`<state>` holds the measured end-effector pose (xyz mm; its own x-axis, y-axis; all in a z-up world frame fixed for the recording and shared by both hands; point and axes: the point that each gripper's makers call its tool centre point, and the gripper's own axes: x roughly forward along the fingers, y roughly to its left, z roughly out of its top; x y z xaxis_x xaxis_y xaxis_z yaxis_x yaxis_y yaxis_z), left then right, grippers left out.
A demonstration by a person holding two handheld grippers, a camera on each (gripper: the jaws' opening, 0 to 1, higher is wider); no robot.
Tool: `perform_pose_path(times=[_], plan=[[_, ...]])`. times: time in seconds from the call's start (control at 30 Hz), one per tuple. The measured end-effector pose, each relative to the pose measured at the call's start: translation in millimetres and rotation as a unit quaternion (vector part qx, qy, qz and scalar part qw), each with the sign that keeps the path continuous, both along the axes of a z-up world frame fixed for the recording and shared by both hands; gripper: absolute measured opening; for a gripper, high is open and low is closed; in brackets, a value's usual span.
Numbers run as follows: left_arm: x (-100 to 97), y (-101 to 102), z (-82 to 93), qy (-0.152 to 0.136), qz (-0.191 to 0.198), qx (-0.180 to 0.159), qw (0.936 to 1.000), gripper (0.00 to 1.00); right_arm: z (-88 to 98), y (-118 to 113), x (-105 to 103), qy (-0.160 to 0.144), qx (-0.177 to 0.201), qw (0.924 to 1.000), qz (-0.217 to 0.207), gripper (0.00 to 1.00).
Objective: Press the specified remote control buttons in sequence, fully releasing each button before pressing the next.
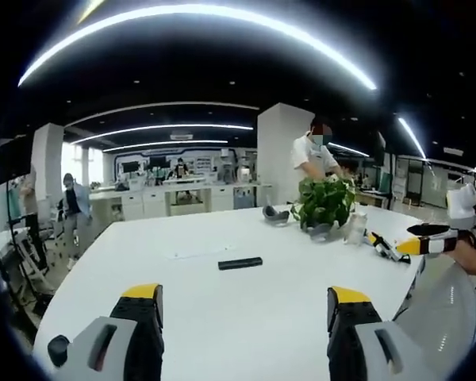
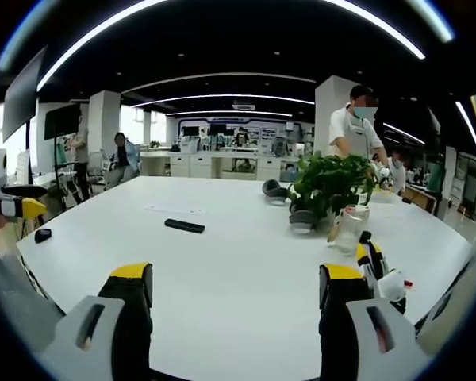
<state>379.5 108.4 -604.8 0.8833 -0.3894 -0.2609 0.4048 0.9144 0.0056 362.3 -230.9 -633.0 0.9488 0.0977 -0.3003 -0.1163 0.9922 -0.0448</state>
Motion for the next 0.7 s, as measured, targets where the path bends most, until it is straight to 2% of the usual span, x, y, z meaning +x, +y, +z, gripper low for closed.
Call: perform_pose_path(times=[0.07,0.23,0.7], plan=[[3.2,-3,-0.1,0.007,-0.011,0.003,0.9999,0.78,0.5,0,0,-0.001,0.001,1.0,0.001,0.9],[15.1,-10,0.1,0.014,-0.036,0.016,0.9991,0.75,-0.8,1,-1,0.005,-0.003,1.0,0.001,0.89],[71.5,-14,-2.3,0.039,-0.091,0.05,0.9938,0.69,-4.3,1,-1,0.019,-0.01,0.9998,-0.005,0.88]])
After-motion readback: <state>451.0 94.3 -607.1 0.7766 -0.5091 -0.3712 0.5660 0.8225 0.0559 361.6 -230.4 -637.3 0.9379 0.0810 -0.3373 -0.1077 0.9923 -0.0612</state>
